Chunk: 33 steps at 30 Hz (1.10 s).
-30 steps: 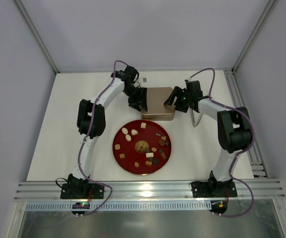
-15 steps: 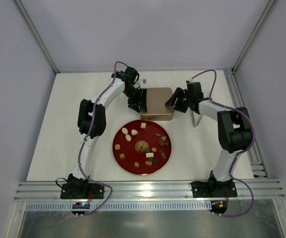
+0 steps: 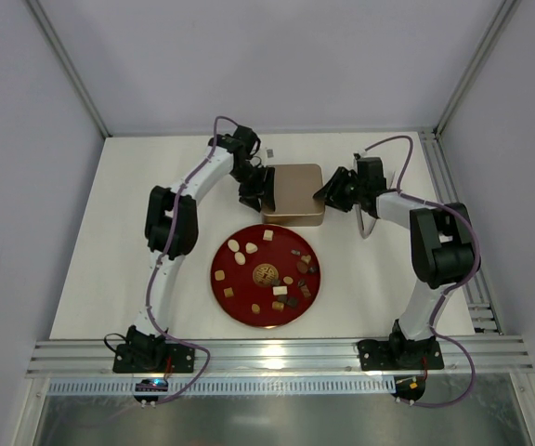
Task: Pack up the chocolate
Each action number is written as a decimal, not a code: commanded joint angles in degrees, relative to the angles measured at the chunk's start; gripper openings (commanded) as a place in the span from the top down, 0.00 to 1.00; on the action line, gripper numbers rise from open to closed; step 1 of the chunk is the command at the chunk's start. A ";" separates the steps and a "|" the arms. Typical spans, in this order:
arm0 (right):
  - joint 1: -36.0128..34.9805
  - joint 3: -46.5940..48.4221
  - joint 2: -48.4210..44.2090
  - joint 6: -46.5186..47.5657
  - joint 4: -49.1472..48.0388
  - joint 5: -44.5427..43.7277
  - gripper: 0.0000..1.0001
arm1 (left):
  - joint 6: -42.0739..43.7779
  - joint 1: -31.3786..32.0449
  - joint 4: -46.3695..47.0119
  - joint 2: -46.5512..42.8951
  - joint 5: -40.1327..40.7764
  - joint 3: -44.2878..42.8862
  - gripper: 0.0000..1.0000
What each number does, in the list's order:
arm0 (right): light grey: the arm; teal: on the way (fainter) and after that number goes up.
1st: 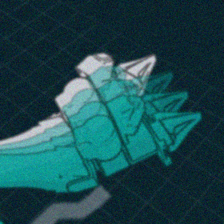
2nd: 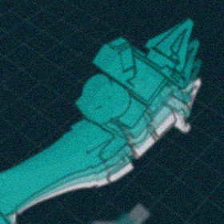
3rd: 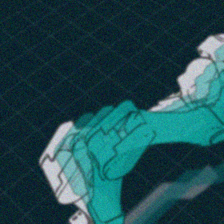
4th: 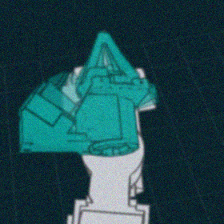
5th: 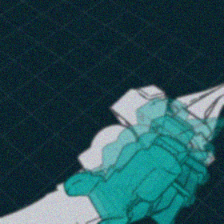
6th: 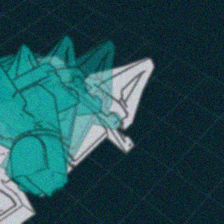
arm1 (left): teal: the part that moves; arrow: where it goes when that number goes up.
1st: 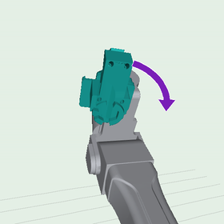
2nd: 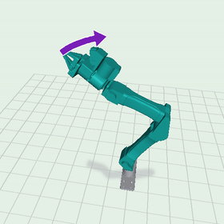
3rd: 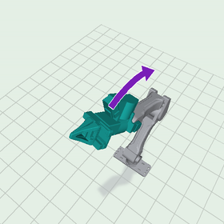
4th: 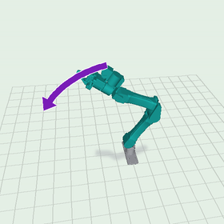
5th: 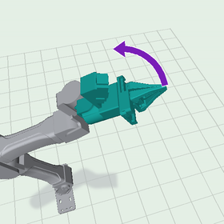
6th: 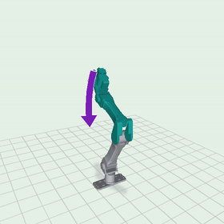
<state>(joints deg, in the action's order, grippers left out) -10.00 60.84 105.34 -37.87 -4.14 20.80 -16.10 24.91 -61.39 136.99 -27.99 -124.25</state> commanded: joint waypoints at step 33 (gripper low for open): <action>-0.11 29.59 16.30 4.73 21.19 -5.24 0.27 | -1.22 -1.70 3.12 -1.46 -0.05 3.58 0.43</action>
<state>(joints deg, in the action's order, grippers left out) -10.33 87.59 120.05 -33.52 14.24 17.12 -19.00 23.55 -58.61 135.98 -33.80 -119.24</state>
